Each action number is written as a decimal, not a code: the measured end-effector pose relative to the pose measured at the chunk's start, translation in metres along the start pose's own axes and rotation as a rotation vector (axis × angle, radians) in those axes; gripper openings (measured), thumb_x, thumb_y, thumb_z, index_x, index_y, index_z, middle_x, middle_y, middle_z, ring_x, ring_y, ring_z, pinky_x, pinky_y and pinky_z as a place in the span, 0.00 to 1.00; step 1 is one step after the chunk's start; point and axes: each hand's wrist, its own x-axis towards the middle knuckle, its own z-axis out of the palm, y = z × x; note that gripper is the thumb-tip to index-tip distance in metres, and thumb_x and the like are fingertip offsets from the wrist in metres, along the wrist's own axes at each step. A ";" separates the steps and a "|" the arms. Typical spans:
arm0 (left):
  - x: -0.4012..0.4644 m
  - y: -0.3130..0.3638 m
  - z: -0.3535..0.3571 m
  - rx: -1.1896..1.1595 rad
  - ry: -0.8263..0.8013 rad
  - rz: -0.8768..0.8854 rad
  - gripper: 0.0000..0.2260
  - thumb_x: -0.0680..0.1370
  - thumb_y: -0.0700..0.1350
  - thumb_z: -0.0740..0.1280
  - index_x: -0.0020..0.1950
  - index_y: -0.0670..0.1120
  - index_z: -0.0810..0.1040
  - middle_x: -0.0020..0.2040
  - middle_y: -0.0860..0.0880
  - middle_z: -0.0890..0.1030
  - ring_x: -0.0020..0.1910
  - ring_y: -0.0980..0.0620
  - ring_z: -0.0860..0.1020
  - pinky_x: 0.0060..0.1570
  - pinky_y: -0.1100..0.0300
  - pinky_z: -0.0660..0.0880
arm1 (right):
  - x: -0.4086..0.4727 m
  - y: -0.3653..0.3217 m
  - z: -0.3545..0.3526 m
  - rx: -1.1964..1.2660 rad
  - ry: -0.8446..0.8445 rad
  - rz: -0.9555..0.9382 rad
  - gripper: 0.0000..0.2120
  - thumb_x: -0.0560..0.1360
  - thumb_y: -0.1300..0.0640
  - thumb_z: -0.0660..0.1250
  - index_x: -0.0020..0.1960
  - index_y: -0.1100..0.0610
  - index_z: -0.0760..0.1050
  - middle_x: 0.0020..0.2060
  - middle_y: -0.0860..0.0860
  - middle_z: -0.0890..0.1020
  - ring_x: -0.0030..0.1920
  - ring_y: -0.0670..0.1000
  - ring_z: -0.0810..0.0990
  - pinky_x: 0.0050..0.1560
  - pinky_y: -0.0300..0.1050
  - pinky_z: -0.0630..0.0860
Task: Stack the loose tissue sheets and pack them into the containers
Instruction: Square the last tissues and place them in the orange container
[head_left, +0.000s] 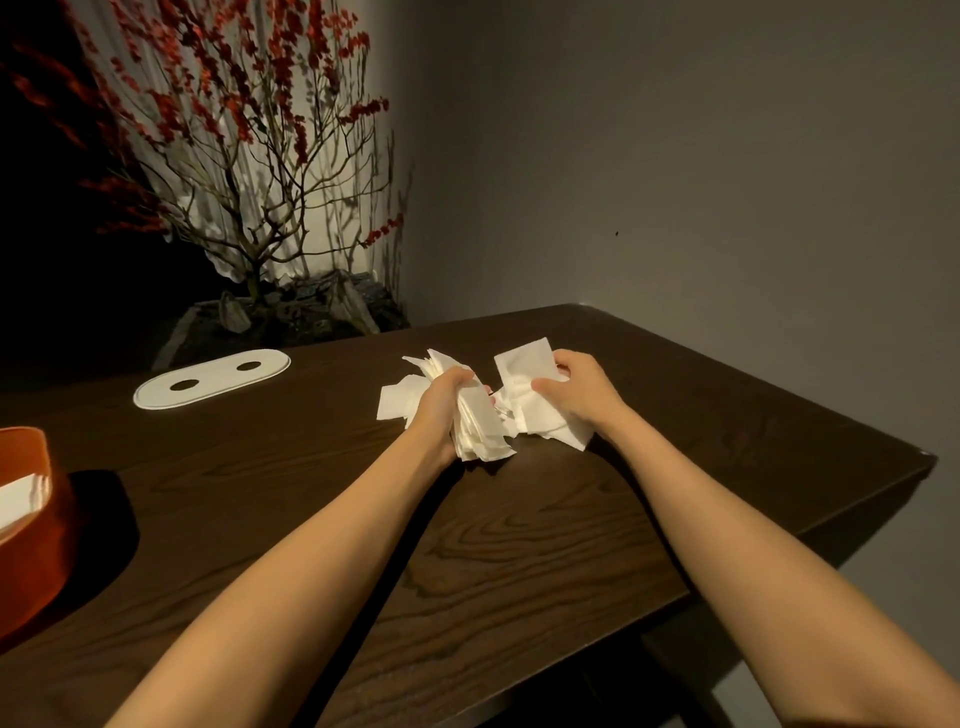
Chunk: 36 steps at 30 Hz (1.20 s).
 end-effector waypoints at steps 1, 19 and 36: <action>0.000 0.000 0.001 -0.004 -0.003 -0.005 0.06 0.78 0.43 0.62 0.51 0.43 0.68 0.42 0.43 0.74 0.38 0.49 0.75 0.40 0.54 0.73 | 0.004 0.000 0.004 -0.010 0.005 0.008 0.10 0.76 0.61 0.64 0.57 0.60 0.76 0.51 0.55 0.80 0.49 0.52 0.78 0.47 0.46 0.75; 0.005 0.010 -0.012 0.019 -0.046 -0.066 0.15 0.76 0.45 0.64 0.60 0.43 0.68 0.39 0.43 0.76 0.36 0.49 0.77 0.43 0.52 0.75 | 0.016 0.003 0.023 -0.039 -0.263 0.193 0.14 0.72 0.59 0.70 0.57 0.60 0.75 0.52 0.56 0.79 0.51 0.54 0.78 0.46 0.44 0.77; 0.008 0.011 0.007 0.561 0.157 0.298 0.25 0.78 0.52 0.64 0.70 0.39 0.67 0.63 0.41 0.75 0.54 0.49 0.76 0.39 0.62 0.69 | -0.008 -0.020 0.042 -0.002 0.260 -0.045 0.03 0.75 0.57 0.66 0.46 0.56 0.73 0.39 0.51 0.78 0.37 0.51 0.76 0.32 0.45 0.71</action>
